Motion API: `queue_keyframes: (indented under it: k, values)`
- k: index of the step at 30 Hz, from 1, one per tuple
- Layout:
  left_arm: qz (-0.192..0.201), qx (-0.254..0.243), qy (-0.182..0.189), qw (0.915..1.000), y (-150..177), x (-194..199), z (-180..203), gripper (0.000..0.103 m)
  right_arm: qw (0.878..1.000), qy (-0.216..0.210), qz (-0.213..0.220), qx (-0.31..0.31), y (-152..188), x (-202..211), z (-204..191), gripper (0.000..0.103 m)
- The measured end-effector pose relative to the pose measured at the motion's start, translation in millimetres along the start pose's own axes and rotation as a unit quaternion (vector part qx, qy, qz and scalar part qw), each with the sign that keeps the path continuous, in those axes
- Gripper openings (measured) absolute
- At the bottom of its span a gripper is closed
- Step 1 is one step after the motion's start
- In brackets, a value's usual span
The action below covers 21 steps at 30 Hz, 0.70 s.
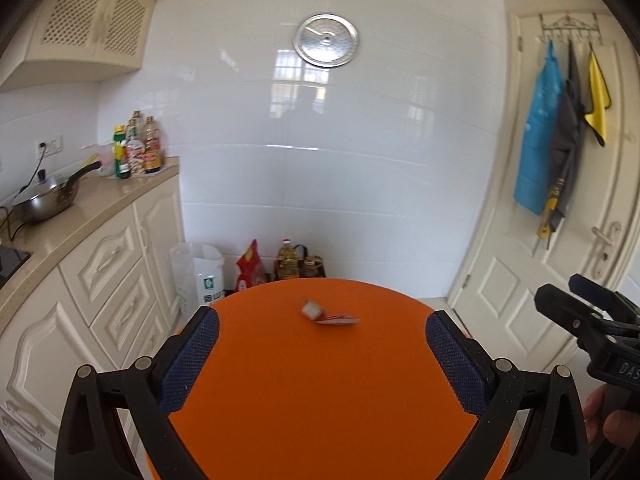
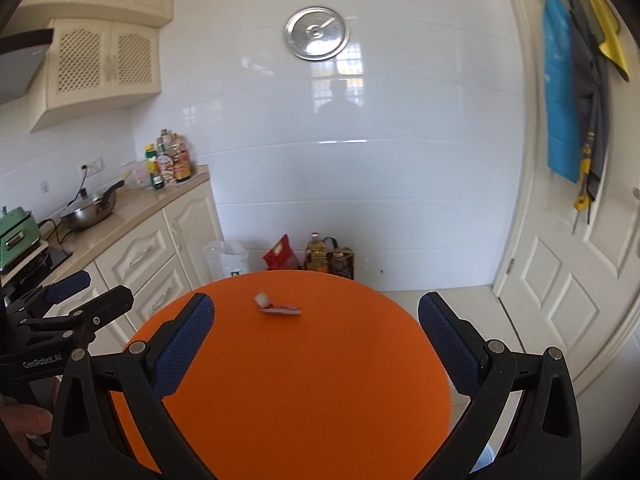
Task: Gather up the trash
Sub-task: 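Move both open tools back over the orange table, then grasp the red-white wrapper with the right tool while the left tool grasps the white cup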
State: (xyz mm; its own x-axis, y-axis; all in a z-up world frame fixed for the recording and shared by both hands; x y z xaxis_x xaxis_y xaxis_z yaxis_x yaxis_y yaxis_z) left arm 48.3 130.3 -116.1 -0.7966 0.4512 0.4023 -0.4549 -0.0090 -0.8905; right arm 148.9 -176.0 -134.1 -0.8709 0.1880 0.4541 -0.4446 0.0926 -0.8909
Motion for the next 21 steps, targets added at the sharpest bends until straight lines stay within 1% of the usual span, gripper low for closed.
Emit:
queue_keyframes:
  k: [5,7,9,10,11,15,18,19,21]
  values:
    - [-0.003,0.01,-0.01,0.9999,1.4,1.8,-8.3,0.102,0.999,-0.022,-0.003,0.032,0.8,-8.5,-39.2,0.103]
    - [-0.011,0.011,-0.012,0.9998,2.1,-5.7,-7.5,0.102,0.998,-0.033,-0.014,0.044,5.6,-20.3,-50.0,0.103]
    - [-0.019,0.011,-0.011,0.9997,-2.0,-22.0,-6.9,0.102,0.997,-0.039,-0.03,0.052,11.6,-37.7,-56.9,0.103]
    - [-0.025,0.011,-0.013,0.9995,-6.8,-35.7,-5.9,0.102,0.997,-0.039,-0.038,0.056,15.0,-47.3,-57.6,0.103]
    - [-0.033,0.012,-0.014,0.9993,-4.7,-42.9,-7.6,0.102,0.996,-0.04,-0.048,0.061,18.3,-59.0,-58.4,0.103]
    - [-0.061,0.022,-0.017,0.9977,-16.3,-91.0,-11.1,0.102,0.991,-0.048,-0.094,0.083,35.2,-115.6,-64.3,0.103]
    - [-0.085,0.029,-0.021,0.9957,-24.2,-131.7,-16.0,0.102,0.985,-0.055,-0.132,0.1,51.0,-166.0,-71.2,0.103]
    - [-0.092,0.03,-0.02,0.9951,-35.3,-151.6,-29.0,0.102,0.982,-0.056,-0.144,0.107,57.0,-183.2,-73.6,0.103]
    - [-0.107,0.031,-0.022,0.9935,-42.4,-181.4,-29.2,0.102,0.978,-0.061,-0.16,0.118,68.5,-213.3,-77.6,0.102]
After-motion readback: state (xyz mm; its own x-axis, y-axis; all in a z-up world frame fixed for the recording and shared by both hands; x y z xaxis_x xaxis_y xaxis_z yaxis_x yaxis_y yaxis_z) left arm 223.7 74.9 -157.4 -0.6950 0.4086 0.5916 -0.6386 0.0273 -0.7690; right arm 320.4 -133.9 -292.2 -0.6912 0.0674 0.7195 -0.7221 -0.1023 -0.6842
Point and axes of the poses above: each gripper's, at about its wrist camera, not at the fingertips, and x roughly against the way its jaws point, z to its right, y to its underside, the point moved 7 cm from there along -x, roughly the way its jaws point, and after that the axes turned 10 degrees about y, right-handed, at the moved point
